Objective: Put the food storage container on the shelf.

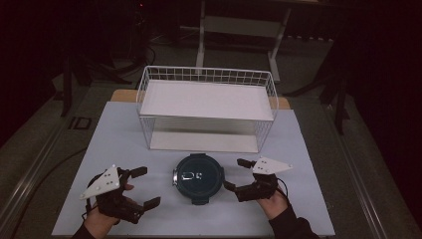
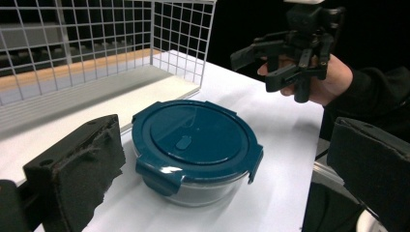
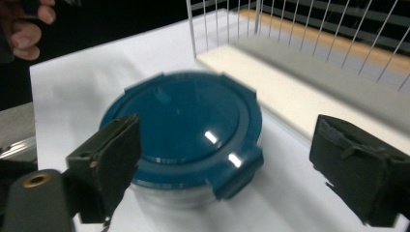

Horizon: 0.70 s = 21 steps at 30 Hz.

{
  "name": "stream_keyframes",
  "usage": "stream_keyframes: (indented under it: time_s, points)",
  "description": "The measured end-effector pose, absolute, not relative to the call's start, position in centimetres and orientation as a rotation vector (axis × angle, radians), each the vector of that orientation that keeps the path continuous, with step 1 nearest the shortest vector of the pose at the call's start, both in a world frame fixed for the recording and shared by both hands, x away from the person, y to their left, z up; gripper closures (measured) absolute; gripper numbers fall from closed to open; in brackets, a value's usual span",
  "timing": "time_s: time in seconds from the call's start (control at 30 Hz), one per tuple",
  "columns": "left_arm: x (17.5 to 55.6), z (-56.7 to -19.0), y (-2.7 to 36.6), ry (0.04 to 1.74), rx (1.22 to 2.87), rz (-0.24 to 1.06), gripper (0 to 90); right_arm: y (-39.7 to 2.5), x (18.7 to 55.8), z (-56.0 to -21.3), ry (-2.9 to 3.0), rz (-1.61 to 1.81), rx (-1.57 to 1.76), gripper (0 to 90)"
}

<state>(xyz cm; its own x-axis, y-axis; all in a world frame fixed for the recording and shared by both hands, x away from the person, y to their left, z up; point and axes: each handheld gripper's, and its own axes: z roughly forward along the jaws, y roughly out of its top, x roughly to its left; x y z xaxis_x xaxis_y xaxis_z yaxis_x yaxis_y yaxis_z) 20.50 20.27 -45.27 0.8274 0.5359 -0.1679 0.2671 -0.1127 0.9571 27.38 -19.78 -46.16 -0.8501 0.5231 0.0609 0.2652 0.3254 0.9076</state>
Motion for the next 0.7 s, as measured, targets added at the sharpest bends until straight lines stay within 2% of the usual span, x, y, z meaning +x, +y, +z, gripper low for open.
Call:
stream_keyframes:
  time_s: [0.47, 0.7]
  points:
    - [23.2, -43.8, 18.8, 0.741, 1.759, 0.212, 0.0, -19.8, 26.1, -43.3, 2.246, 1.661, 0.63, 15.8]
    - [25.2, -43.9, 18.3, 0.834, 1.73, 0.122, 0.0, -19.7, 26.2, -42.8, 2.248, 1.678, 0.668, 11.1]
